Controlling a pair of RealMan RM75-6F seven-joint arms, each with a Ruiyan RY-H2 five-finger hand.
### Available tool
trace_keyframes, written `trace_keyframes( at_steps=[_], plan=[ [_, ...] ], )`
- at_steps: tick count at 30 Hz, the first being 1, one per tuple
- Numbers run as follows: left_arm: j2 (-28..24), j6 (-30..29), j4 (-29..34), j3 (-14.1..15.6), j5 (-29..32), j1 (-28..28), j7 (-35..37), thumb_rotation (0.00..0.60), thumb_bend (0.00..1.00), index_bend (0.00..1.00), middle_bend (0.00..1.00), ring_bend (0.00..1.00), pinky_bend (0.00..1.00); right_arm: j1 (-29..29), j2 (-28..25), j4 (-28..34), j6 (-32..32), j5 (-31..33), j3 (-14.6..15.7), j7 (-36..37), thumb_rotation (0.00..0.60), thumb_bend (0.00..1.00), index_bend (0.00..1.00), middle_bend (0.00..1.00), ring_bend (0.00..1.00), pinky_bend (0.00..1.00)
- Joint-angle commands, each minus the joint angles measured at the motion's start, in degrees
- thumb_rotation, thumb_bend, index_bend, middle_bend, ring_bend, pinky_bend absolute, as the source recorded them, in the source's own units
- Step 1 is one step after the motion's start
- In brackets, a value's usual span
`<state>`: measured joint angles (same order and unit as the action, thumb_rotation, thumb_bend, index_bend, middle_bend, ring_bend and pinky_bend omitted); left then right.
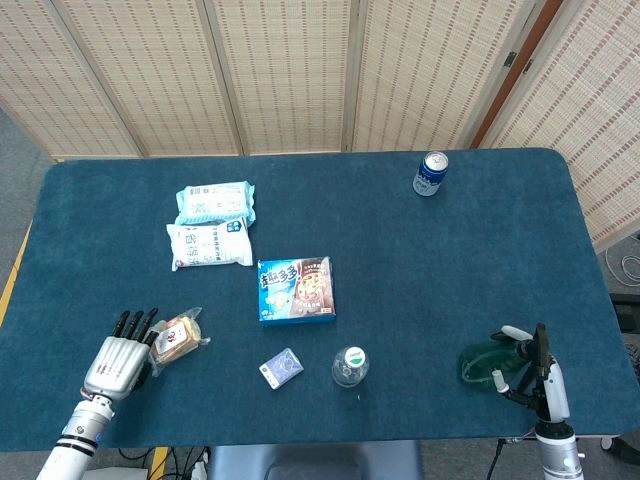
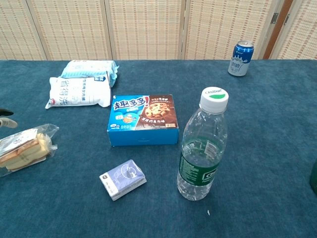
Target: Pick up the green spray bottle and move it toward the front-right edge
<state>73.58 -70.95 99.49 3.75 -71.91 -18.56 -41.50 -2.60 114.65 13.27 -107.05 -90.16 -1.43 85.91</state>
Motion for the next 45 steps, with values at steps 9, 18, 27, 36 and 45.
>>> trace_keyframes(
  at_steps=[9,18,27,36,45],
  plan=[
    [0.1,-0.1,0.3,-0.1,0.2,0.2,-0.6,0.600,0.44,0.09,0.00,0.00,0.00,0.3,-0.1,-0.3,-0.8,0.0,-0.1,0.7,0.600,0.28,0.37,0.48,0.33,0.38],
    [0.2,-0.3,0.5,-0.1,0.0,0.4,-0.9,0.600,0.44,0.09,0.00,0.00,0.00,0.7,-0.1,-0.7,-0.5,0.0,0.2,1.4,0.600,0.25,0.37,0.47,0.34,0.35],
    [0.0,-0.5,0.7,0.0,-0.2,0.5,-1.0,0.600,0.44,0.09,0.00,0.00,0.00,1.0,0.0,-1.2,-0.2,-0.2,0.5,1.3,0.600,0.20,0.33,0.43,0.32,0.31],
    [0.2,-0.2,0.5,-0.1,-0.1,0.5,-1.1,0.600,0.44,0.09,0.00,0.00,0.00,1.6,-0.3,-1.3,-0.5,0.1,0.3,1.4,0.600,0.17,0.30,0.41,0.31,0.31],
    [0.2,-0.3,0.8,-0.3,0.1,0.4,-1.8,0.600,0.44,0.09,0.00,0.00,0.00,2.1,-0.6,-1.2,-0.4,0.4,0.0,1.8,0.600,0.16,0.28,0.40,0.30,0.30]
  ],
)
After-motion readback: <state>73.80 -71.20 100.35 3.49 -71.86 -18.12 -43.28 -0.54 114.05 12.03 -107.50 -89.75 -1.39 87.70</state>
